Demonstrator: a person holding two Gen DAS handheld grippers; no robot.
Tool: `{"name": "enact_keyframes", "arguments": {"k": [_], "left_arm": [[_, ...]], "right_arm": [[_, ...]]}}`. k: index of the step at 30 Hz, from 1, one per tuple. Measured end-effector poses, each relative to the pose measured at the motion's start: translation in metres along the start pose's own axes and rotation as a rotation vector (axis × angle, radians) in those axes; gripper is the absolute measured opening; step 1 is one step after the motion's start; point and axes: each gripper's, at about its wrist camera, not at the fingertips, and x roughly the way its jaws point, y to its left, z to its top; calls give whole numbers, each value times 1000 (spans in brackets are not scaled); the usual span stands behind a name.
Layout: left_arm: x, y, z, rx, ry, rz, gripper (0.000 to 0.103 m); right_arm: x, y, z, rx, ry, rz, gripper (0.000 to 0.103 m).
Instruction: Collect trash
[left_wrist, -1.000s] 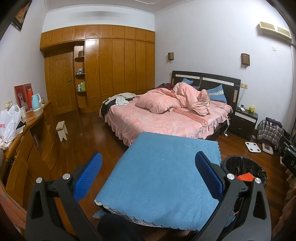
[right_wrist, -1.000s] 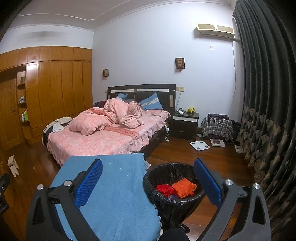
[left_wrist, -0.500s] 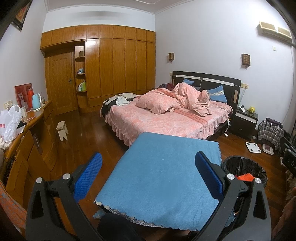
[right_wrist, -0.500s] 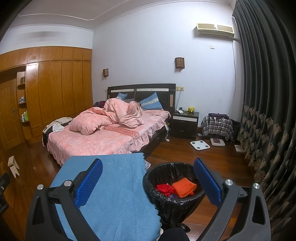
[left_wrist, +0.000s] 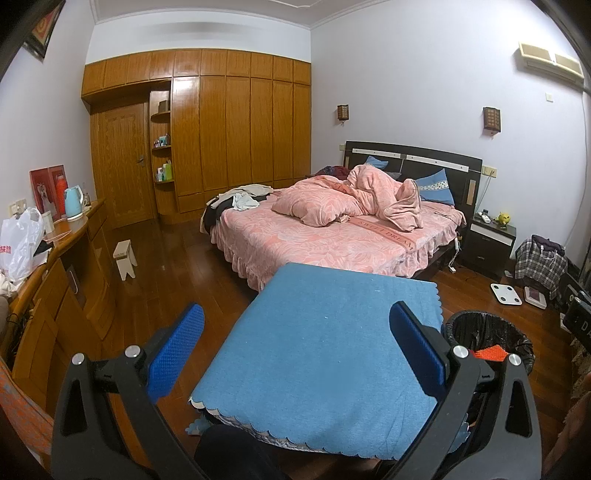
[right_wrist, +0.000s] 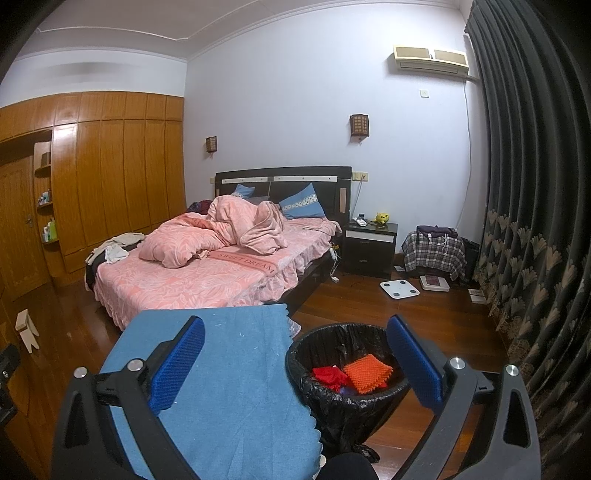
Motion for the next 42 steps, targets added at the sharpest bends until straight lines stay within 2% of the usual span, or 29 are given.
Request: {"name": "enact_keyframes", "arguments": {"k": [42], "left_arm": [[-2,12,-2,1,-9,7,98]], "right_arm": [[1,1,0,0,0,1,97]]}}
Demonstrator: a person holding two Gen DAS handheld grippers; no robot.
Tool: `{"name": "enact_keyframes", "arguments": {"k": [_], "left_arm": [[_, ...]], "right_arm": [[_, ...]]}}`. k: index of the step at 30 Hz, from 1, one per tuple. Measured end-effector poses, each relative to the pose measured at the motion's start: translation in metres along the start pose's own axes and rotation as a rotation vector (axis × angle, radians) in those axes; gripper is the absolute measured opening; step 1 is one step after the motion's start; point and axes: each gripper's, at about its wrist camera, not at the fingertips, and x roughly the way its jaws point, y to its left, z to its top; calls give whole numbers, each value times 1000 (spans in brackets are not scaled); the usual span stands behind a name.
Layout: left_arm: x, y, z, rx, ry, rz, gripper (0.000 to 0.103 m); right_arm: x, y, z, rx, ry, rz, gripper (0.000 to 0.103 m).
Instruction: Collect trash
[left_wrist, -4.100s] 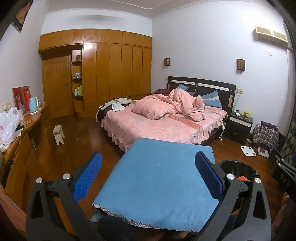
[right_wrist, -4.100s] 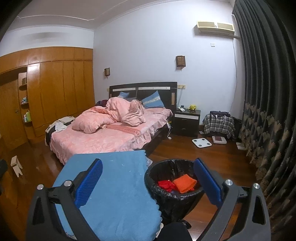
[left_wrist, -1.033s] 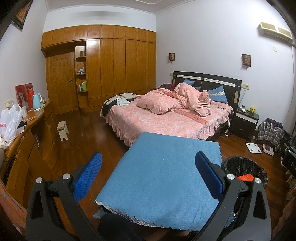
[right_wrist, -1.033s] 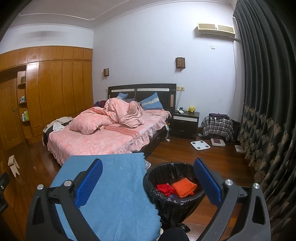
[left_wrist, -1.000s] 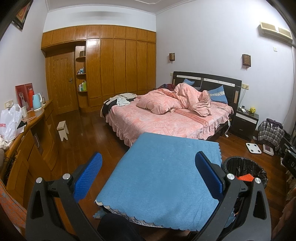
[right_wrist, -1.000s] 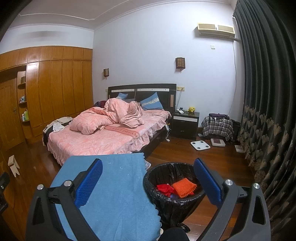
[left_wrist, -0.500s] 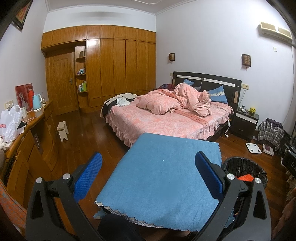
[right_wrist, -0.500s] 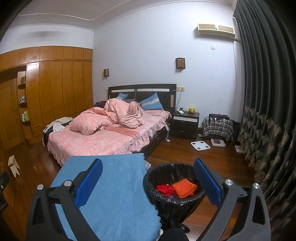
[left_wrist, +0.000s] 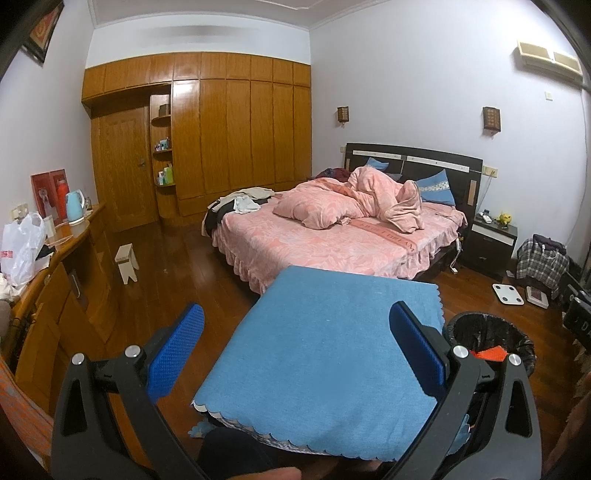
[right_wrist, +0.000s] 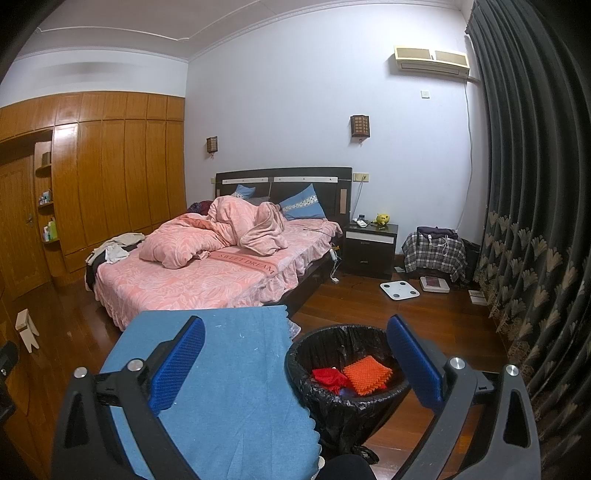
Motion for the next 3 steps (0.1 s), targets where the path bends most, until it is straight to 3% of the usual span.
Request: {"name": "enact_keyframes", "arguments": {"k": [3], "left_arm": [[0,2,-1,-1,4,-2,98]], "right_arm": [[0,0,0,-2,1,-1,97]]}}
